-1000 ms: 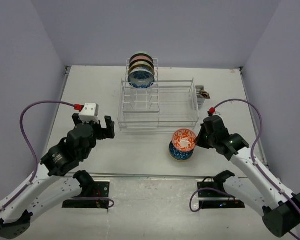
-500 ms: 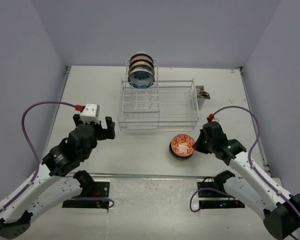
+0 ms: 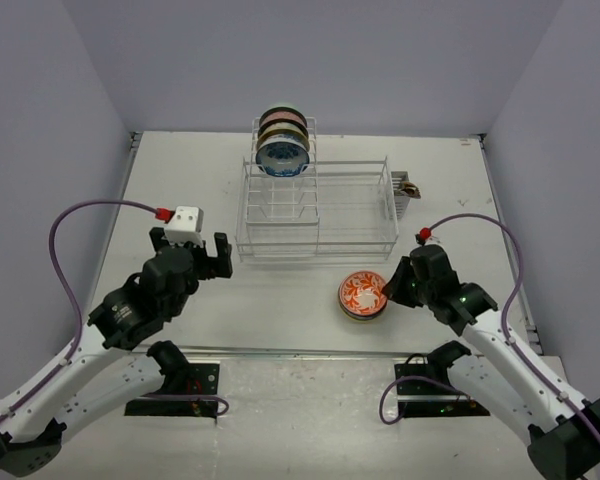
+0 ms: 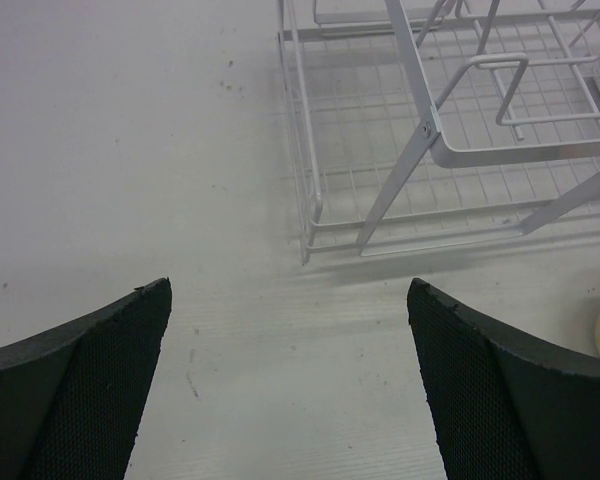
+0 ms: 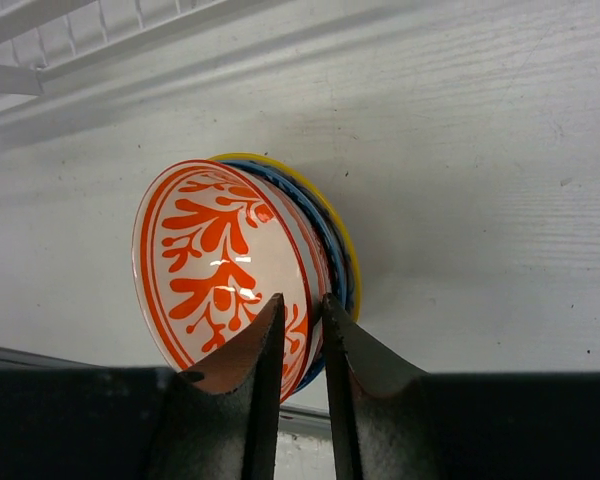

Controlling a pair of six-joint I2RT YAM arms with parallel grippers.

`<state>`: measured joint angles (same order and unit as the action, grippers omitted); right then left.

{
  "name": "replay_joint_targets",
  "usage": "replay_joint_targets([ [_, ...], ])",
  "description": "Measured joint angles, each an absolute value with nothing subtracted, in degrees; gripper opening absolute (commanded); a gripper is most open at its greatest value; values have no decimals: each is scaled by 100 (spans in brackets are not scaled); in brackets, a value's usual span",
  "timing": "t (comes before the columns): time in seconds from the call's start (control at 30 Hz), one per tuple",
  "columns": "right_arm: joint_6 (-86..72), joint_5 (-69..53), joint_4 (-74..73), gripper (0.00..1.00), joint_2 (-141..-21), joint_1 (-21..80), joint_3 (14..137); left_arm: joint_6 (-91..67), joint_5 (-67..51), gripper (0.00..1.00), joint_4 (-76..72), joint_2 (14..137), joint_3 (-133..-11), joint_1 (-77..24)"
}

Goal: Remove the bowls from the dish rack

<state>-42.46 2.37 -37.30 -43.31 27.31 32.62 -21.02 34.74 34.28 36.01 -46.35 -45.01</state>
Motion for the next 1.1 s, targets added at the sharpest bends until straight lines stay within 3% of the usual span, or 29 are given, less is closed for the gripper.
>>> replay_joint_targets([
  [0.13, -4246, 217, -3782, 21, -4080, 2731, 3264, -2106, 3476, 100, 3411, 3752, -4637, -4501],
  [0.17, -4244, 217, -3813, 12, -4010, 2731, 3264, -2106, 3476, 100, 3411, 3811, -4637, -4501],
  [0.2, -4233, 224, -3839, 9, -3933, 2731, 3264, -2108, 3474, 100, 3411, 3848, -4637, -4501],
  [0.37, -4252, 204, -3863, 1, -3835, 2727, 3267, -2154, 3457, 100, 3409, 3935, -4639, -4501],
  [0.83, -4285, 207, -3813, 0, -4313, 2727, 3262, -2300, 3181, 100, 3347, 4104, -4886, -4501],
  [1.1, -4259, 185, -3817, 2, -4276, 2727, 3277, -2353, 3065, 100, 3109, 4635, -5664, -4501],
])
